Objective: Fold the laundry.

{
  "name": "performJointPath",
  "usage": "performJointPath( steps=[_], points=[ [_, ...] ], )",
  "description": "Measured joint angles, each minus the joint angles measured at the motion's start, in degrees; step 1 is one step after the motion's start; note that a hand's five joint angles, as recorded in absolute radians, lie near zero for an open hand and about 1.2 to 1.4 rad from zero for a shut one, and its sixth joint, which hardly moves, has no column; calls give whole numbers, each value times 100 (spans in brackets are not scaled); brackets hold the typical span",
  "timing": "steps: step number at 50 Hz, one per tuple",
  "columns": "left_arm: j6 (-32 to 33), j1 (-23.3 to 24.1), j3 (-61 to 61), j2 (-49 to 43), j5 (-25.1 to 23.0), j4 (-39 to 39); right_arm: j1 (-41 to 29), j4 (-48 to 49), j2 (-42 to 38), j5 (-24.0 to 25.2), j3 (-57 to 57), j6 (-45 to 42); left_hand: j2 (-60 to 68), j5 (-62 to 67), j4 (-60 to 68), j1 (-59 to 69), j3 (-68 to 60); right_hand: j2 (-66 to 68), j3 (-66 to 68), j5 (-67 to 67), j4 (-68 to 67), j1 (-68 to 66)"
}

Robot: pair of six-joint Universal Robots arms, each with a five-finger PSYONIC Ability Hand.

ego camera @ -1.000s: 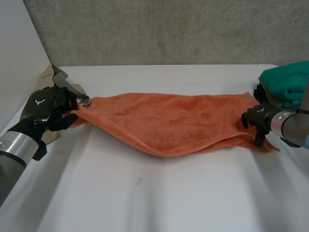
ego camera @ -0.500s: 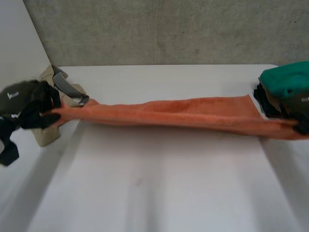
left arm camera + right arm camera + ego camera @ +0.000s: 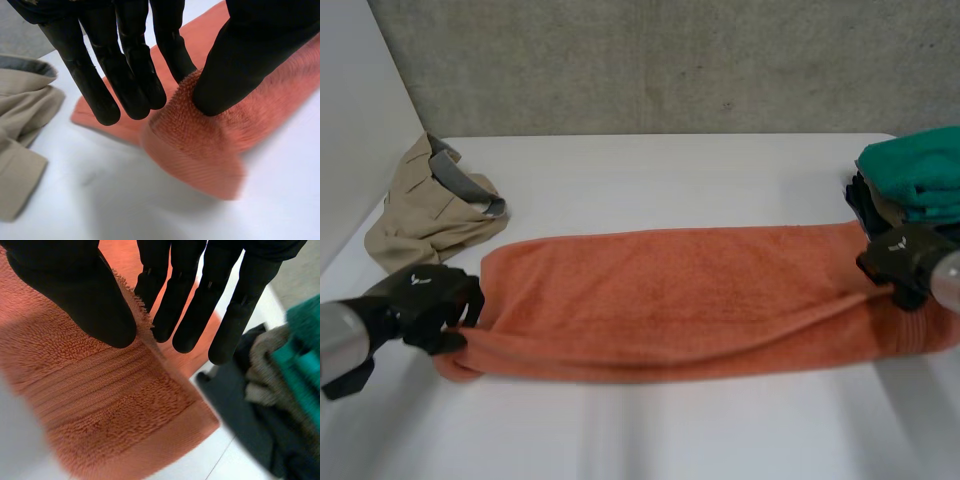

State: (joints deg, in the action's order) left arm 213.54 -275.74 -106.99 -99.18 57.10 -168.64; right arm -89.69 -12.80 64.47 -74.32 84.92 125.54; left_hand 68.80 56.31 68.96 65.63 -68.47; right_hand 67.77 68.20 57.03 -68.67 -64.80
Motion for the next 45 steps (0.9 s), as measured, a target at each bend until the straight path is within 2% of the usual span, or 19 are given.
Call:
performJointPath(
  steps=[7, 12, 16, 21, 22, 24, 25, 26, 27, 28, 29, 30, 35, 38, 45],
  points=[
    [-678, 586, 1270, -1229, 887, -949, -476, 1348, -823, -374, -775, 538, 0, 0, 0, 0, 0, 0, 0, 0, 0, 0],
    [-998, 897, 2009, -1871, 1278, -1600, -697, 2027, -1323, -643, -1223, 646, 0, 0, 0, 0, 0, 0, 0, 0, 0, 0],
    [-1075, 1148, 2681, -2446, 1581, -2076, -870, 2458, -1856, -913, -1736, 643, 0, 0, 0, 0, 0, 0, 0, 0, 0, 0],
    [-1048, 1336, 3317, -2975, 1806, -2291, -988, 2631, -2385, -1116, -2290, 615, 0, 0, 0, 0, 0, -281, -302, -188, 304, 23],
    [-1045, 1366, 3435, -3073, 1830, -2307, -1013, 2649, -2496, -1160, -2414, 612, -309, -256, -315, -297, 308, -799, -824, -709, 859, 420],
    [-1049, 1421, 3615, -3229, 1842, -2312, -1059, 2672, -2659, -1240, -2604, 612, -1764, -1470, -1653, -1681, 1608, -2804, -2757, -2571, 2668, 2390],
    [-1062, 1456, 3711, -3309, 1830, -2307, -1092, 2693, -2746, -1315, -2715, 616, -2741, -2430, -2635, -2769, 2574, -3974, -3770, -3761, 3792, 3566],
    [-1076, 1486, 3778, -3360, 1808, -2301, -1116, 2709, -2795, -1379, -2787, 621, -3596, -3278, -3496, -3747, 3531, -4606, -4515, -4502, 4535, 4315],
    [-1088, 1506, 3814, -3386, 1790, -2293, -1137, 2725, -2826, -1437, -2840, 630, -3596, -3278, -3496, -3747, 3531, -4928, -4857, -4750, 4884, 4576],
    [-1115, 1548, 3854, -3404, 1745, -2273, -1173, 2753, -2841, -1549, -2900, 660, -4972, -4732, -5028, -5185, 4896, -5461, -5457, -5343, 5466, 5160],
    [-1134, 1574, 3860, -3388, 1715, -2261, -1193, 2765, -2819, -1608, -2908, 695, -4972, -4732, -5028, -5185, 4896, -5527, -5553, -5424, 5557, 5202],
    [-1155, 1600, 3848, -3348, 1687, -2245, -1215, 2775, -2767, -1663, -2897, 747, -5621, -5324, -5660, -5472, 5552, -5549, -5621, -5469, 5627, 5203],
    [-1249, 1650, 3506, -2886, 1617, -2206, -1253, 2694, -2174, -1627, -2492, 1159, -5679, -5342, -5710, -5472, 5608, -5548, -5632, -5470, 5652, 5203],
    [-1308, 1610, 3100, -2442, 1603, -2235, -1190, 2494, -1630, -1346, -2034, 1451, -5679, -5342, -5710, -5471, 5608, -5548, -5632, -5470, 5652, 5203],
    [-1601, 1370, 1822, -1333, 1421, -2479, -653, 1620, -341, -302, -718, 1818, -5679, -5343, -5710, -5472, 5608, -5386, -5403, -5240, 5456, 5180]
  ],
)
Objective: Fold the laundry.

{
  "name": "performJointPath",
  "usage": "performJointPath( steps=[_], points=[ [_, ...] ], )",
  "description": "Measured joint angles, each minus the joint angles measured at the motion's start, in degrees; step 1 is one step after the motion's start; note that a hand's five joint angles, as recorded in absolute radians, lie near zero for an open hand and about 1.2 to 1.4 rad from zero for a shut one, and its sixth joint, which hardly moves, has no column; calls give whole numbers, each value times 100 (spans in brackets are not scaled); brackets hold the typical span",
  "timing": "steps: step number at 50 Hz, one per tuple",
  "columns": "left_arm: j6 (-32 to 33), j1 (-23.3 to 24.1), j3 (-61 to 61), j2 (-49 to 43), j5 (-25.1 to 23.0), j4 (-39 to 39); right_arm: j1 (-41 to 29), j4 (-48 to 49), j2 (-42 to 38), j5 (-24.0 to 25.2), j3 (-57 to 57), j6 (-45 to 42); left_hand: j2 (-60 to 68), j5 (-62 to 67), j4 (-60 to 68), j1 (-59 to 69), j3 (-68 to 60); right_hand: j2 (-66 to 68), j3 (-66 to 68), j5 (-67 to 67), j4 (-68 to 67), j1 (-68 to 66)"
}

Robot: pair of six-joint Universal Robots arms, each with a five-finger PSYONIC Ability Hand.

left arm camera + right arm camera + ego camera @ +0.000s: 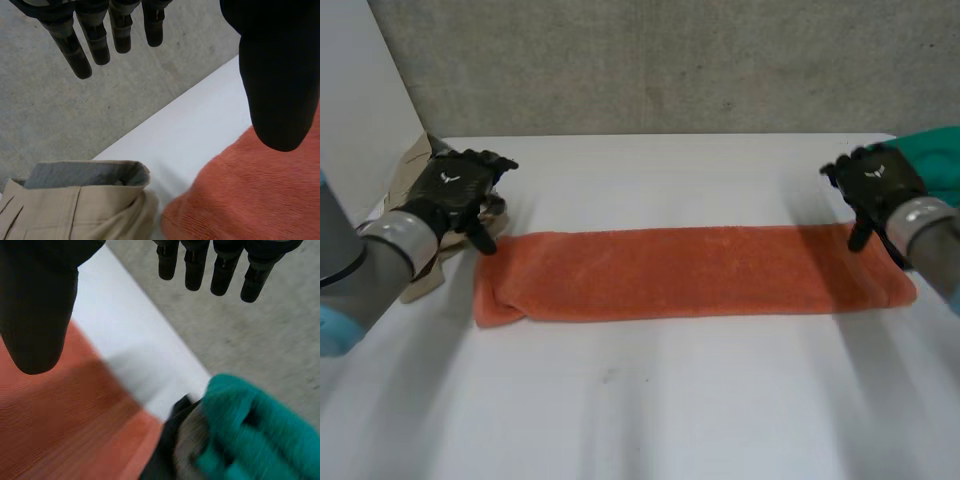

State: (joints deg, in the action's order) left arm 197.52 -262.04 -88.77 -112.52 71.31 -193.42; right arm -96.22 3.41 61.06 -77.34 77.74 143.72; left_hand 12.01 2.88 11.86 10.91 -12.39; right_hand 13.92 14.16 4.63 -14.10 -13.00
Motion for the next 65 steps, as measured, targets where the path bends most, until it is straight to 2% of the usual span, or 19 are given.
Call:
performJointPath(
  steps=[7, 14, 16, 17, 19, 20, 30, 36, 40, 44, 51, 53, 54, 57, 60, 61, 62, 63, 65],
  points=[
    [-492, -200, -1108, 654, -441, -522, 699, -241, 300, 742, 1021, -321, 0, 0, 0, 0, 0, 711, 740, 742, -733, -856],
    [-851, -210, -1593, 705, -609, -1081, 1103, 861, -303, 1051, 1524, -981, 0, 0, 0, 0, 0, 1484, 1475, 1480, -1505, -1603],
    [-914, -194, -1613, 654, -579, -1129, 1141, 1207, -545, 980, 1502, -1065, 0, 0, 0, 0, 0, 2927, 2759, 2712, -2769, -3020],
    [-914, -194, -1613, 654, -579, -1129, 1141, 1207, -545, 980, 1502, -1065, 0, 0, 0, 0, 0, 2927, 2759, 2712, -2769, -3020],
    [-972, -170, -1605, 602, -529, -1129, 1175, 1521, -782, 822, 1412, -1116, 0, 0, 0, 0, 0, 5156, 5045, 4893, -5046, -5051],
    [-990, -160, -1595, 586, -507, -1116, 1187, 1627, -870, 726, 1364, -1126, 0, 0, 0, 0, 0, 5366, 5295, 5130, -5314, -5068],
    [-1047, -182, -1612, 847, -455, -954, 1838, 1687, -277, 43, 1412, -1134, 0, 0, 0, 0, 0, 5387, 5382, 5224, -5453, -5068],
    [-1150, -298, -1731, 1124, -508, -921, 2141, 1524, 34, -209, 1214, -1907, 0, 0, 0, 0, 0, 5387, 5383, 5237, -5454, -5068],
    [-1271, -372, -1832, 1254, -570, -921, 1642, 1481, 105, -405, 977, -2488, 0, 0, 0, 0, 0, 5387, 5399, 5276, -5456, -5068],
    [-1371, -407, -1919, 1338, -615, -924, 683, 1627, 207, -251, 878, -2704, 0, 1, 0, 0, 0, 5387, 5405, 5282, -5457, -5068],
    [-1474, -390, -2044, 1451, -631, -925, -1462, 2372, 52, 1007, 1005, -2743, 0, 0, 0, 0, 0, 5387, 5425, 5282, -5457, -5068],
    [-1489, -370, -2070, 1470, -631, -925, -1711, 2465, -36, 1168, 1020, -2746, 0, 0, 0, 0, 0, 5387, 5425, 5282, -5457, -5068],
    [-1497, -352, -2087, 1480, -630, -926, -2205, 2644, -262, 1457, 1034, -2765, 0, 0, 0, 0, 0, 5387, 5425, 5282, -5457, -5068],
    [-1502, -277, -2114, 1485, -617, -930, -2810, 2795, -672, 1679, 983, -2859, 0, 0, 0, 0, 0, 5387, 5425, 5284, -5458, -5068],
    [-1497, -177, -2114, 1472, -600, -936, -3290, 2787, -1110, 1535, 797, -3036, 0, 0, 0, 0, 0, 5256, 5284, 5154, -5303, -4959],
    [-1495, -140, -2108, 1465, -595, -938, -3385, 2751, -1203, 1420, 731, -3077, 0, 0, 0, 0, 0, 4641, 4663, 4555, -4677, -4389],
    [-1494, -91, -2092, 1457, -586, -941, -3497, 2665, -1300, 1176, 630, -3104, 0, 0, 0, 0, 0, 3116, 3168, 3157, -3191, -2978],
    [-1494, -75, -2087, 1456, -583, -942, -3521, 2636, -1318, 1097, 603, -3102, 0, 0, 0, 0, 0, 2756, 2819, 2802, -2960, -2619],
    [-1494, 32, -2039, 1447, -569, -945, -3606, 2437, -1334, 601, 484, -2972, 0, 0, 0, 0, 0, 482, 578, 550, -676, -437]
  ],
)
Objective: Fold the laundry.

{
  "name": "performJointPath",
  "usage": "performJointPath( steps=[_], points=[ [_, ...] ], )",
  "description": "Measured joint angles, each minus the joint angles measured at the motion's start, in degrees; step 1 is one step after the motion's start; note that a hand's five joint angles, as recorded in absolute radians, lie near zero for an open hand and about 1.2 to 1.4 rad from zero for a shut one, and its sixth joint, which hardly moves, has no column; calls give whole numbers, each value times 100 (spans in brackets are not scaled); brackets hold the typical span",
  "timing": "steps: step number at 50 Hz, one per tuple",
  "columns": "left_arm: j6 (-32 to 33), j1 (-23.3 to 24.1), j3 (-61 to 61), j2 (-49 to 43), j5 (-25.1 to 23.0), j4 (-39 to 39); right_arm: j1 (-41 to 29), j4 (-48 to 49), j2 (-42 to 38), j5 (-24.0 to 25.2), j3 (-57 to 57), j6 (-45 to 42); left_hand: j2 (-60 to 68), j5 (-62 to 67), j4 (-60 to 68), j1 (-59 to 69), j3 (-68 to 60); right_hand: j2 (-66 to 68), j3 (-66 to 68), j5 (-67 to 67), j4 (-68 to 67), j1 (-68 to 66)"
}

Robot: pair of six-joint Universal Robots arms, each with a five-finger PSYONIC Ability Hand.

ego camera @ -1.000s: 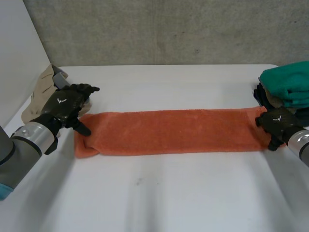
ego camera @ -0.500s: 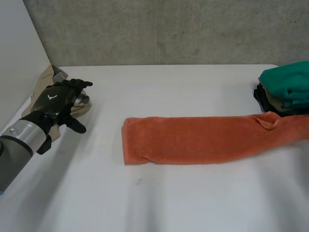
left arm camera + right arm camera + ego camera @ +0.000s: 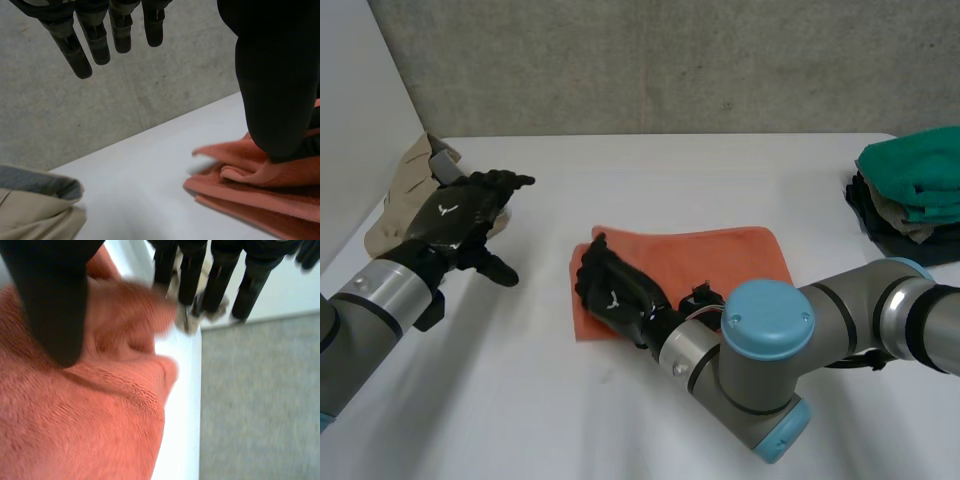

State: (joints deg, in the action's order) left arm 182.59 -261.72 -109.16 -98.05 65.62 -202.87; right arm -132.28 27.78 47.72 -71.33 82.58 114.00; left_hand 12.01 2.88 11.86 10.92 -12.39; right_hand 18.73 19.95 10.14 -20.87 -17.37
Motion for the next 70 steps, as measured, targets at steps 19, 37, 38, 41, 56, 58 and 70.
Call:
performJointPath(
  steps=[19, 37, 38, 41, 56, 58, 70],
  points=[
    [20, 1147, 448, -186, 339, -47, 1931, -893, 2020, -270, 1587, 4258, 0, 0, 0, 0, 0, -669, -811, -783, 890, 472],
    [17, 1276, 315, -128, 547, -39, 2140, -1003, 1777, -1055, 1052, 2980, 0, 0, 0, 0, 0, 4909, 4810, 4735, -4775, -4487],
    [15, 1264, 308, -114, 546, -39, 2085, -980, 1787, -1069, 1034, 2970, 0, 0, 0, 0, 0, 4909, 4810, 4740, -4776, -4487],
    [4, 1123, 236, 19, 534, -38, 1474, -764, 1784, -1094, 842, 2865, 0, 0, 0, 0, 0, 4909, 4810, 4767, -4778, -4487],
    [-5, 758, 299, 119, 700, -28, -356, -871, 108, -298, -627, 3048, 0, 0, 0, 0, 0, -540, -653, -727, 683, 378],
    [-10, 805, 418, 39, 772, -15, -255, -1033, 158, -470, -795, 3604, 0, 0, 0, 0, 0, -623, -786, -785, 850, 390],
    [-7, 1807, 1688, -971, 1030, 55, 1092, -1610, 1335, -878, -582, 7159, 0, 0, 0, 0, 0, -623, -805, -785, 885, 390]
  ],
)
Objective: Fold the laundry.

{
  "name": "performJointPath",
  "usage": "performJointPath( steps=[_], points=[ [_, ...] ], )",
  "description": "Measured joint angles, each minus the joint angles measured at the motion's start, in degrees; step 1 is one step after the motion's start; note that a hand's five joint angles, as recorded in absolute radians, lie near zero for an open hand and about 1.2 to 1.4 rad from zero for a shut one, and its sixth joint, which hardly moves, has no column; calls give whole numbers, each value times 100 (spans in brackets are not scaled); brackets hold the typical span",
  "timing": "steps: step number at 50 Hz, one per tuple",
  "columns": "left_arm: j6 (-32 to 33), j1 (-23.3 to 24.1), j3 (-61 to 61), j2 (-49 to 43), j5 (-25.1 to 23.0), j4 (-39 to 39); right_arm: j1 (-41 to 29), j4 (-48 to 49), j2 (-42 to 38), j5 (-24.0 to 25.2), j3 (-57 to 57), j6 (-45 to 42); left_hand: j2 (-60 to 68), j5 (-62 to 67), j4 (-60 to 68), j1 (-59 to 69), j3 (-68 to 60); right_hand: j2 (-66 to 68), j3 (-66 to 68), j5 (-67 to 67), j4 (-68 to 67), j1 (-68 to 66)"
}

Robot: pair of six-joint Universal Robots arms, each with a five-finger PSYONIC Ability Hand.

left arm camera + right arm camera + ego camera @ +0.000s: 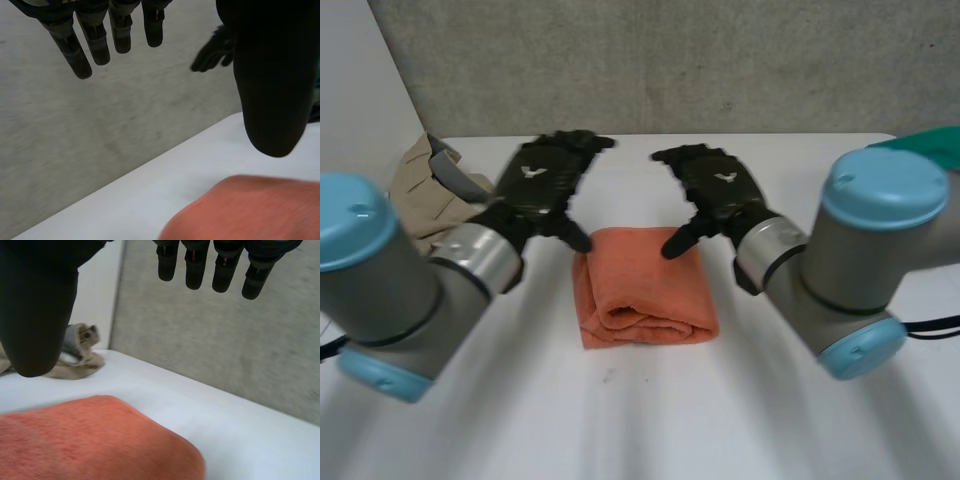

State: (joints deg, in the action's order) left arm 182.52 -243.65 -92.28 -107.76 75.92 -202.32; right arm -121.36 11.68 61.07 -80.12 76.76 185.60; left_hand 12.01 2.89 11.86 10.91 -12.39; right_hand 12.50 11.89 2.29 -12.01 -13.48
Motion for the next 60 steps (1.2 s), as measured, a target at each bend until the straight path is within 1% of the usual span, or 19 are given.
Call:
performJointPath(
  steps=[4, 7, 12, 15, 19, 23, 26, 31, 39, 41, 46, 48, 50, 51, 54, 55, 57, 58, 60],
  points=[
    [14, 493, 600, -559, 17, 151, 312, -405, -51, 15, -101, 181, 0, 0, 0, 0, 0, 0, 0, 0, 0, 0],
    [33, 806, 1123, -1069, 64, 439, 451, -796, -267, 19, -332, 163, 0, 0, 0, 0, 0, 0, 0, 0, 0, 0],
    [122, 1030, 1864, -1795, 301, 1121, 510, -1364, -734, 82, -791, 92, 0, 0, 0, 0, 0, 0, 0, 0, 0, 0],
    [262, 987, 2171, -2105, 622, 1685, 434, -1616, -1031, 198, -1044, 48, 0, 0, 0, 0, 0, 0, 0, 0, 0, 0],
    [479, 802, 2231, -2248, 1052, 2256, 246, -1755, -1330, 316, -1246, -47, 0, 0, 0, 0, 0, 0, 0, 0, 0, 0],
    [699, 596, 2066, -2243, 1321, 2515, 41, -1806, -1570, 307, -1368, -209, 0, 0, 0, 0, 0, 0, 0, 0, 0, 0],
    [890, 449, 1866, -2183, 1394, 2531, -77, -1832, -1707, 189, -1423, -401, 0, 0, 0, 0, 0, 0, 0, 0, 0, 0],
    [1226, 250, 1499, -2017, 1315, 2352, -190, -1873, -1841, -134, -1466, -881, 0, 0, 0, 0, 0, 0, 0, 0, 0, 0],
    [1365, 210, 1165, -1540, 888, 2164, -317, -1860, -1570, -540, -1389, -1597, 0, 0, 0, 0, 0, 0, 0, -1, 0, 0],
    [1344, 213, 1144, -1388, 811, 2157, -366, -1808, -1413, -661, -1319, -1745, 0, -1, 0, 0, 0, 0, 0, -1, 0, 0],
    [1102, 148, 1121, -570, 492, 2107, -678, -1264, -627, -1210, -670, -2443, 0, -2, 0, 0, 0, 0, 0, -2, 0, 0],
    [989, 107, 1121, -337, 379, 2090, -785, -1034, -404, -1340, -400, -2656, 0, -1, 0, 0, 0, 0, 0, -1, 0, 0],
    [989, 107, 1121, -337, 379, 2090, -785, -1034, -404, -1340, -400, -2656, 0, -1, 0, 0, 0, 0, 0, -1, 0, 0],
    [697, 14, 1138, 106, 50, 2074, -1019, -474, -7, -1518, 240, -3080, 0, -1, 0, 0, 0, -1, 0, -2, 0, 0],
    [368, -83, 1169, 411, -481, 2134, -1231, 74, 204, -1582, 837, -3364, 0, -1, 0, 0, 0, -1, 0, -2, 0, 0],
    [213, -126, 1185, 511, -808, 2202, -1326, 322, 237, -1591, 1089, -3441, 0, -2, 0, 0, 0, -5, 0, -2, 0, 0],
    [29, -175, 1202, 615, -1285, 2317, -1448, 628, 225, -1597, 1383, -3501, 0, -1, 0, 0, 0, -26, 0, -2, 4, 0],
    [-83, -203, 1205, 669, -1659, 2416, -1528, 838, 175, -1603, 1563, -3515, 0, -1, 0, 0, 0, -26, 0, -1, 11, 0],
    [-209, -234, 1200, 725, -2230, 2573, -1636, 1133, 56, -1616, 1773, -3503, 0, -1, 0, 0, 0, -26, 0, -2, 13, 0]
  ],
)
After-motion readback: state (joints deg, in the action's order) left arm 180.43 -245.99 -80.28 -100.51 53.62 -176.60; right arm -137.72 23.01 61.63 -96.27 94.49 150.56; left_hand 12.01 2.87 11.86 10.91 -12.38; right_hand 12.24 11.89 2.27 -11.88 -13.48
